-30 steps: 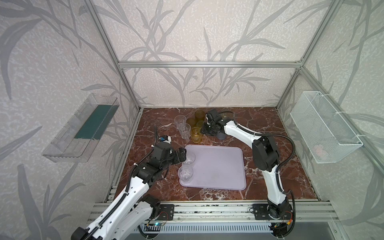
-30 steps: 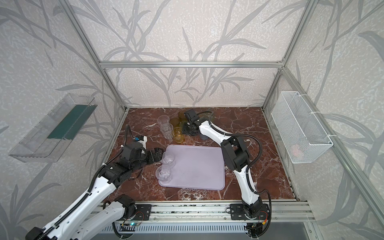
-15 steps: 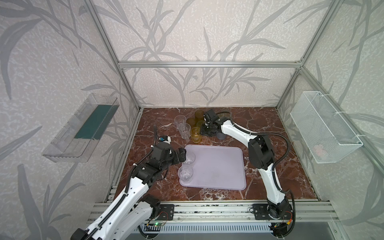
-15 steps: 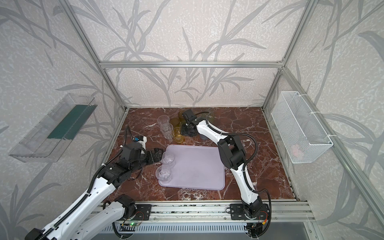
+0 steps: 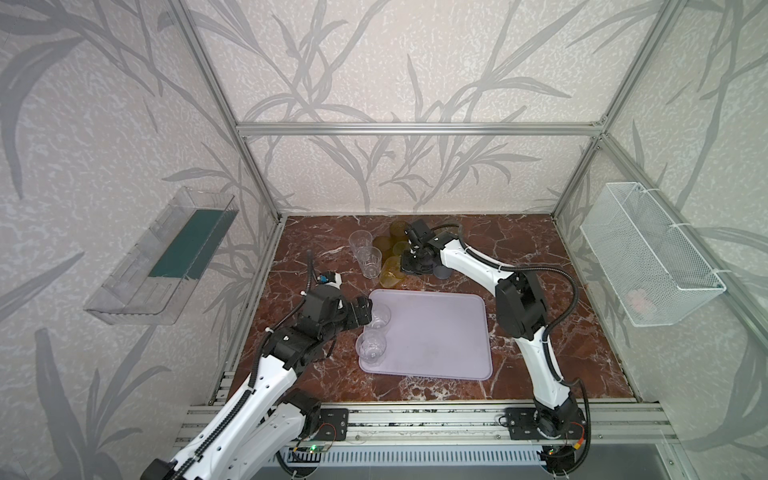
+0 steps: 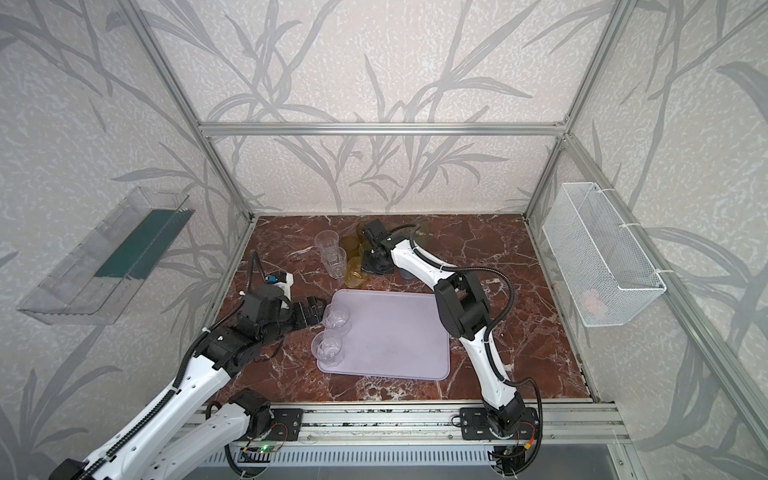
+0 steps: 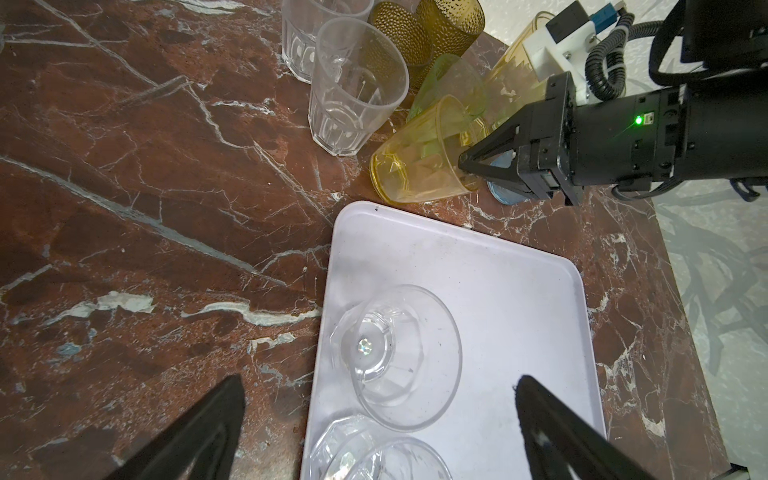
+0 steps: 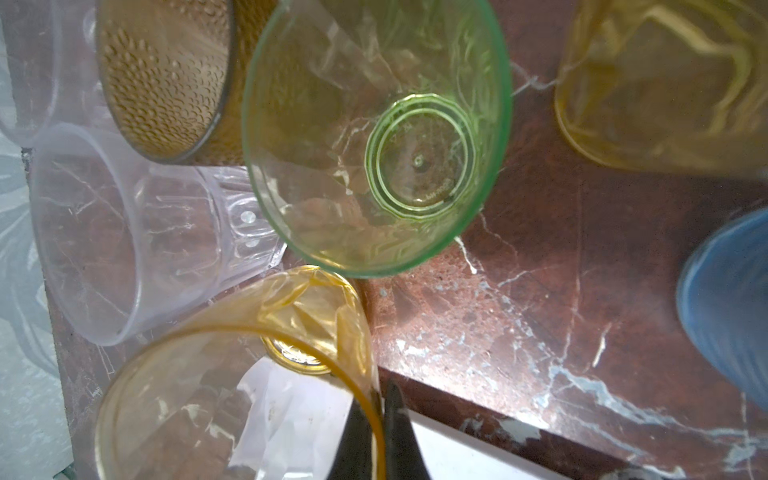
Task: Place the glasses into the tray
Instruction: 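Close the right gripper on the yellow glass and lift it, then carry the yellow glass with the right gripper onto the tray near the clear glasses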
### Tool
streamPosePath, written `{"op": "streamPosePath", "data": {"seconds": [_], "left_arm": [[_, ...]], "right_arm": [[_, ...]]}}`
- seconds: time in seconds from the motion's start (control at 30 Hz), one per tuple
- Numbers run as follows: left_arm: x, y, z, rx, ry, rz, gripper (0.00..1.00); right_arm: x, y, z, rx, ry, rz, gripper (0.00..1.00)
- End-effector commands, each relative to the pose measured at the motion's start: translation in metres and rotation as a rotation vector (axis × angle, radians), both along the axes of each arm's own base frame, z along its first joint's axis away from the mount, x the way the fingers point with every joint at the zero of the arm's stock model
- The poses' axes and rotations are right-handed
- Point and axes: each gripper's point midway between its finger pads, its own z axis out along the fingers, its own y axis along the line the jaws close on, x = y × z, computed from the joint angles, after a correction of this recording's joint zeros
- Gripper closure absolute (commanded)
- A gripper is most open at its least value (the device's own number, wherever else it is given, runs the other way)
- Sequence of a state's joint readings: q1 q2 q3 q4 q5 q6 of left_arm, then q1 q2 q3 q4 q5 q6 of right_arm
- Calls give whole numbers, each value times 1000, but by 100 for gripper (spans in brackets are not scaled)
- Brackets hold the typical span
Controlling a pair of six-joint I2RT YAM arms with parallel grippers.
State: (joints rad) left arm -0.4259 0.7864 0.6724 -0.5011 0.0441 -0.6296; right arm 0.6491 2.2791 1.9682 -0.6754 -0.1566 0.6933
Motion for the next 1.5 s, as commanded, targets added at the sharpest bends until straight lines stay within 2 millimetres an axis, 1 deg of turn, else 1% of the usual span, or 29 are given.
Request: {"op": "streamPosePath", "data": {"seconds": [0.0, 0.13, 0.33, 0.5, 0.53, 0.57, 0.6, 0.8, 0.87, 1.1, 1.13, 1.23, 1.33, 1.4, 1.47], "left_arm": [[-4, 1, 8, -17, -9, 5, 1], [-12, 2, 14, -9, 2, -17, 1], [-21, 9, 25, 4, -28, -19, 1], [-26, 10, 33, -9, -38, -23, 1], [-27, 10, 33, -11, -37, -25, 1], [-28, 9, 33, -14, -34, -31, 1], [-28, 8, 32, -14, -30, -32, 1], [-24, 4, 32, 0, -8, -56, 1], [-21, 1, 35, 1, -5, -65, 1], [-11, -9, 34, 11, 28, -106, 1], [-10, -6, 34, 37, 30, -97, 1], [-7, 15, 41, 132, -3, -30, 1], [-5, 33, 55, 195, -57, 37, 1], [-5, 35, 61, 193, -80, 46, 1], [-4, 31, 60, 170, -90, 35, 1]], "right_arm": [[-9, -3, 27, -10, -31, 10, 100], [-26, -6, 50, 5, -100, 14, 100], [-53, -22, 80, 56, -158, 7, 100], [-85, -37, 98, 42, -219, 12, 100], [-92, -39, 96, 33, -220, 17, 100], [-100, -44, 106, 43, -244, 19, 100], [-105, -47, 108, 45, -253, 20, 100], [-137, -77, 107, 102, -318, -18, 100], [-148, -89, 102, 118, -324, -33, 100], [-180, -123, 91, 78, -312, -64, 100], [-184, -127, 90, 75, -307, -67, 100], [-195, -133, 88, 76, -299, -57, 100], [-205, -137, 86, 69, -288, -54, 100], [-210, -140, 87, 55, -287, -56, 100], [-216, -140, 92, 60, -302, -43, 100]]}}
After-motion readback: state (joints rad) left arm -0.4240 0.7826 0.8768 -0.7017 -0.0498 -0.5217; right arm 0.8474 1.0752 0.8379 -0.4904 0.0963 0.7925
